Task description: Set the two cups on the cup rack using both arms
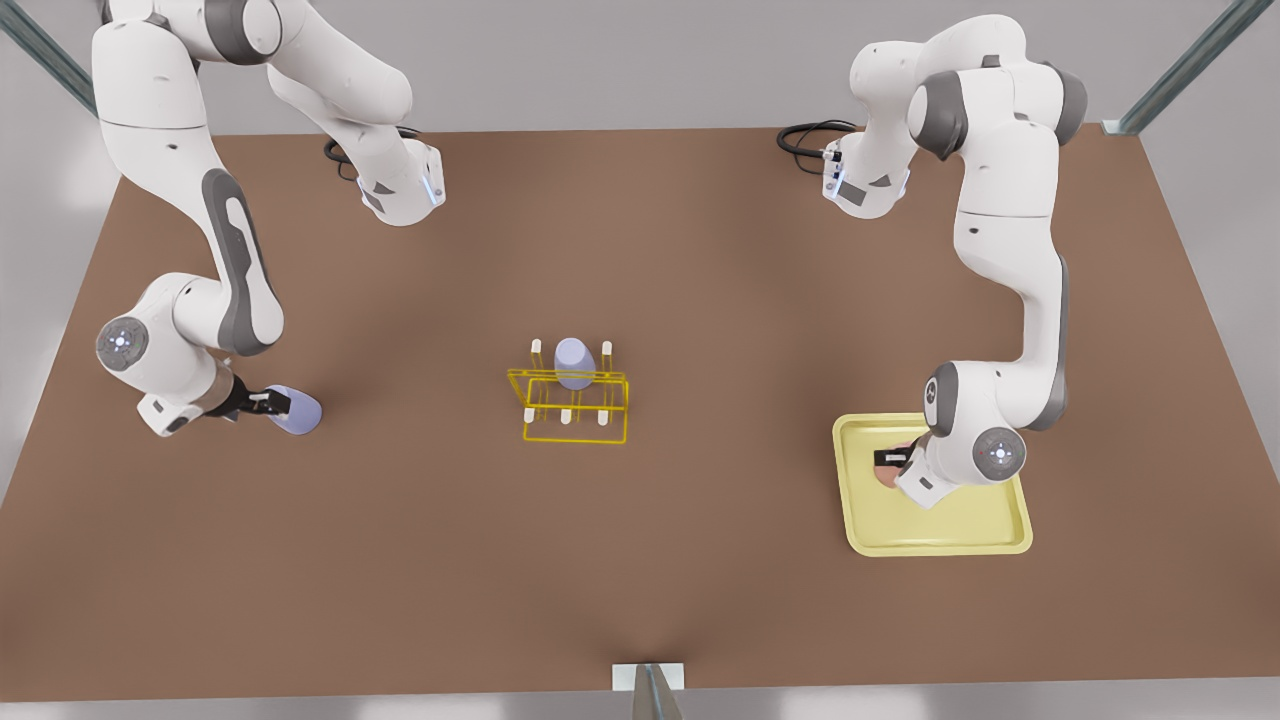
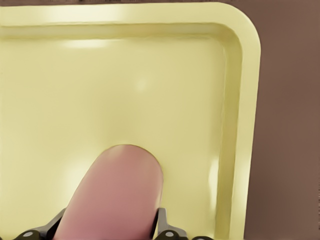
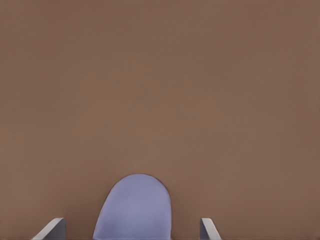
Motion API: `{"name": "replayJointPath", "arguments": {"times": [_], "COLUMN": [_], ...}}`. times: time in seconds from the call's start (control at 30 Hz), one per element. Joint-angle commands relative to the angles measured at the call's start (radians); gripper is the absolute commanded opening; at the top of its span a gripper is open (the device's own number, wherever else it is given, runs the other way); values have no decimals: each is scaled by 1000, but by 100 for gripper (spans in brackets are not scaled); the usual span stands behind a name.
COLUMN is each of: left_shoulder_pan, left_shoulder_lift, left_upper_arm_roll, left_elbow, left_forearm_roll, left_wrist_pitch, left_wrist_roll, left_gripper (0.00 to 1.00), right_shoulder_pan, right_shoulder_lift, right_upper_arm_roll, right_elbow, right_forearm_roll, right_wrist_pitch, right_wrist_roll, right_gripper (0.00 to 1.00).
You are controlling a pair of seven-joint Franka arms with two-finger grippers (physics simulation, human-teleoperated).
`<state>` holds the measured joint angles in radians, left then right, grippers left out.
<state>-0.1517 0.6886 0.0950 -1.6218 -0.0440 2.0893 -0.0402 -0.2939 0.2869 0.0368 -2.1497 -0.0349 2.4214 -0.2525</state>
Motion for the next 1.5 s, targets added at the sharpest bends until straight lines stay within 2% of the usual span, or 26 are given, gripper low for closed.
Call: {"name": "replayJointPath", "arguments": {"times": [0.0, 0.23, 0.4, 0.6, 0.67, 0.73, 0.8, 0.83, 0.87, 0.9, 1.07, 1.27, 1.37, 1.47], "left_shoulder_pan": [0, 0, -5, -9, -61, -121, -195, -209, -236, -261, -374, -428, -433, -445], "left_shoulder_lift": [-1, -6, -4, 0, 20, 81, 117, 132, 137, 138, 178, 198, 212, 233], "left_upper_arm_roll": [0, -5, -11, -233, -250, -248, -244, -245, -244, -239, -235, -228, -227, -225], "left_elbow": [0, 33, 197, 333, 413, 560, 608, 642, 654, 654, 723, 718, 720, 721], "left_forearm_roll": [0, 0, -34, -59, -125, -168, -198, -241, -241, -241, -241, -243, -243, -241], "left_wrist_pitch": [2, -66, -279, -295, -287, -290, -284, -282, -275, -273, -265, -233, -233, -207], "left_wrist_roll": [-9, -9, -81, -449, -532, -634, -756, -777, -794, -822, -922, -963, -966, -966], "left_gripper": [82, 83, 83, 83, 83, 83, 83, 83, 83, 83, 83, 83, 83, 83], "right_shoulder_pan": [-2, -5, -22, -21, -21, -21, -21, -21, -21, -21, -21, -16, -16, -14], "right_shoulder_lift": [-5, -5, 11, 44, 48, 45, 44, 40, 40, 40, 44, 34, 14, 0], "right_upper_arm_roll": [0, 0, 0, 0, 2, 2, 3, 3, 3, 5, 6, 18, 58, 133], "right_elbow": [-27, -130, -150, -159, -161, -167, -167, -168, -168, -168, -167, -159, -156, -148], "right_forearm_roll": [3, 41, 41, 41, 41, 39, 41, 39, 39, 39, 39, 39, 44, 118], "right_wrist_pitch": [59, 192, 212, 237, 237, 237, 237, 237, 237, 237, 237, 226, 223, 217], "right_wrist_roll": [-60, -54, -60, -60, -60, -60, -59, -60, -60, -60, -57, -56, -56, -59], "right_gripper": [100, 100, 100, 100, 100, 100, 100, 91, 83, 83, 82, 82, 82, 82]}}
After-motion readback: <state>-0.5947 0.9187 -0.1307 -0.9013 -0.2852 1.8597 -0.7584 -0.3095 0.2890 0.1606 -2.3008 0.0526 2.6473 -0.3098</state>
